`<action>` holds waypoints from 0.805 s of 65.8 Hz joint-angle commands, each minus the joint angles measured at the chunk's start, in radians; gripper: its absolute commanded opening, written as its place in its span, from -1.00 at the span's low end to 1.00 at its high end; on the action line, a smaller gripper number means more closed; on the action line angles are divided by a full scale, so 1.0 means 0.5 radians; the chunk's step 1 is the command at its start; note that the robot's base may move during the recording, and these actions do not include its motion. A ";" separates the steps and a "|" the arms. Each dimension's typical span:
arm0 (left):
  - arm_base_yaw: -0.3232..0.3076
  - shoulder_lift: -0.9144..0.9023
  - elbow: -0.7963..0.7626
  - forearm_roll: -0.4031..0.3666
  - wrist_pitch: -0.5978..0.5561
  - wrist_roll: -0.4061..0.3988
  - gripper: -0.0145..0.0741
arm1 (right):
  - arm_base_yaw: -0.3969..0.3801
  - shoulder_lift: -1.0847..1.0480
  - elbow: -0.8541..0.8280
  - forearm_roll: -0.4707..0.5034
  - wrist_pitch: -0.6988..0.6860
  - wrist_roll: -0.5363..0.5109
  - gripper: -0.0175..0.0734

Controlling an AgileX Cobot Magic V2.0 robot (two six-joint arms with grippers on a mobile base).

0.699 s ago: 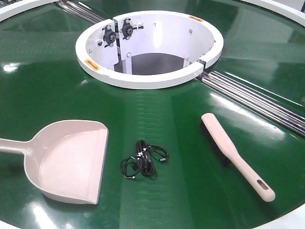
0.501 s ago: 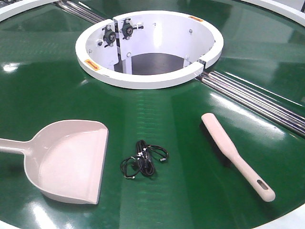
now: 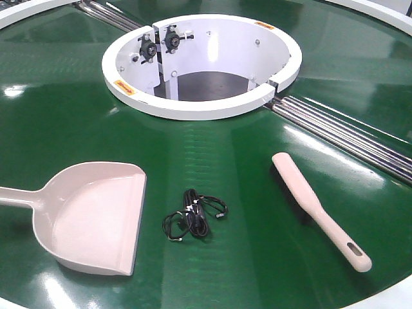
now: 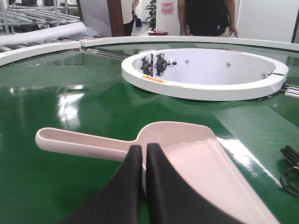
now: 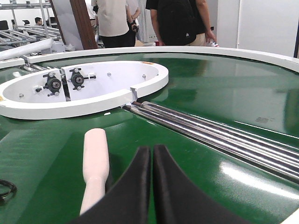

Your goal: Clean and inspect green conveyor with broom and dustpan

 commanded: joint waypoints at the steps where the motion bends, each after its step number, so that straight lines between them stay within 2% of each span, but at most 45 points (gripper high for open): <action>1: 0.000 -0.029 0.018 -0.012 -0.142 -0.018 -0.69 | -0.009 -0.021 0.007 -0.009 -0.150 -0.006 -0.63; 30: 0.000 -0.029 0.018 -0.018 -0.151 -0.019 -0.69 | -0.009 -0.021 0.007 0.012 -0.150 -0.006 -0.63; 39: 0.000 -0.029 -0.010 -0.018 -0.306 -0.019 -0.69 | -0.009 -0.021 0.007 0.012 -0.150 -0.006 -0.63; 45: 0.000 -0.029 -0.099 -0.018 -0.336 -0.019 -0.69 | -0.009 -0.021 0.007 0.012 -0.150 -0.006 -0.63; 53: 0.000 0.000 -0.321 0.000 -0.260 -0.013 -0.69 | -0.009 -0.021 0.007 0.012 -0.150 -0.006 -0.63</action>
